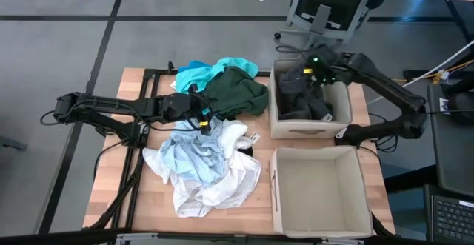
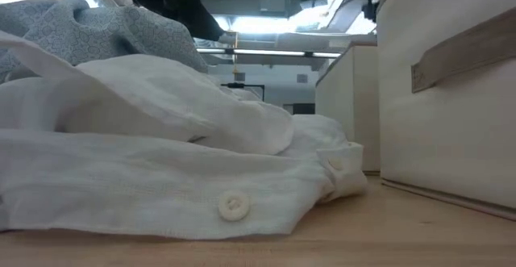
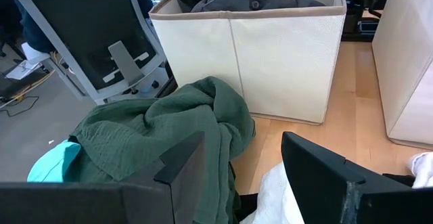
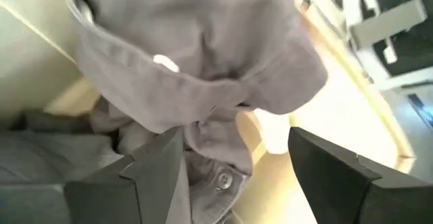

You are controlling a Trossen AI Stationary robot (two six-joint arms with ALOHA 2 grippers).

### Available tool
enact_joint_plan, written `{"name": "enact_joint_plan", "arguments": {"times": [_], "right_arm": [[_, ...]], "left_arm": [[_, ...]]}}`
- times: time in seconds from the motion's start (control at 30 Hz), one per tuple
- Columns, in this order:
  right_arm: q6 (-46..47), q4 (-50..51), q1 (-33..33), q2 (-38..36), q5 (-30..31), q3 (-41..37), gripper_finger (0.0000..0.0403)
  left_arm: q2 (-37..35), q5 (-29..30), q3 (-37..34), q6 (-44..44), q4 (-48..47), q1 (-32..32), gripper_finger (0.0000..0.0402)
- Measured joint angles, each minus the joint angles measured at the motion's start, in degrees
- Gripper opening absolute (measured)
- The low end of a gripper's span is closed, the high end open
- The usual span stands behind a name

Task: Sort clothes
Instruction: Put the dark green shirt into the top bin

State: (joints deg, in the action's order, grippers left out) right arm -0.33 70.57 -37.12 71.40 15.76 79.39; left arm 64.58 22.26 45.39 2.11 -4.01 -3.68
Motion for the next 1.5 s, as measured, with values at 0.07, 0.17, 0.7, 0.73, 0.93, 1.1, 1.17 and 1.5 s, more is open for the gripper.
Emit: {"name": "enact_joint_plan", "arguments": {"times": [0.07, 0.17, 0.7, 0.73, 0.93, 1.1, 1.17, 1.5], "right_arm": [[0.11, -0.38, 0.01, -1.46, -1.32, 1.39, 0.0269], [0.31, -1.62, 0.02, -3.85, -4.93, 2.13, 0.0269], [0.25, -13.71, 0.04, -7.76, -19.88, -0.40, 0.0269], [0.13, -13.69, 0.04, -7.76, -19.88, -0.43, 0.0269], [0.06, -13.77, 0.04, -7.78, -19.90, -0.43, 0.0269], [-0.14, -13.79, 0.04, -7.78, -19.89, -0.43, 0.0269], [-0.14, -13.68, 0.04, -7.78, -19.90, -0.43, 0.0269], [-1.50, -13.53, 0.03, -7.78, -19.88, -0.43, 0.0269]], "left_arm": [[0.00, 0.00, 0.00, 0.00, 0.00, 0.00, 0.0186], [0.06, 0.00, 0.00, 0.00, 0.00, -0.05, 0.0186], [10.77, 0.01, 0.02, 6.85, 2.50, -5.69, 0.0186], [11.51, 0.01, 0.02, 7.86, 2.94, -5.81, 0.0186], [17.33, 1.97, 3.31, 11.82, 3.00, -5.80, 0.0186], [22.87, 5.12, 7.54, 13.03, 0.64, -5.81, 0.0186], [24.61, 7.15, 9.00, 13.03, -1.69, -5.81, 0.0186], [29.10, 7.63, 10.43, 13.37, -2.99, -6.38, 0.0186]]}}
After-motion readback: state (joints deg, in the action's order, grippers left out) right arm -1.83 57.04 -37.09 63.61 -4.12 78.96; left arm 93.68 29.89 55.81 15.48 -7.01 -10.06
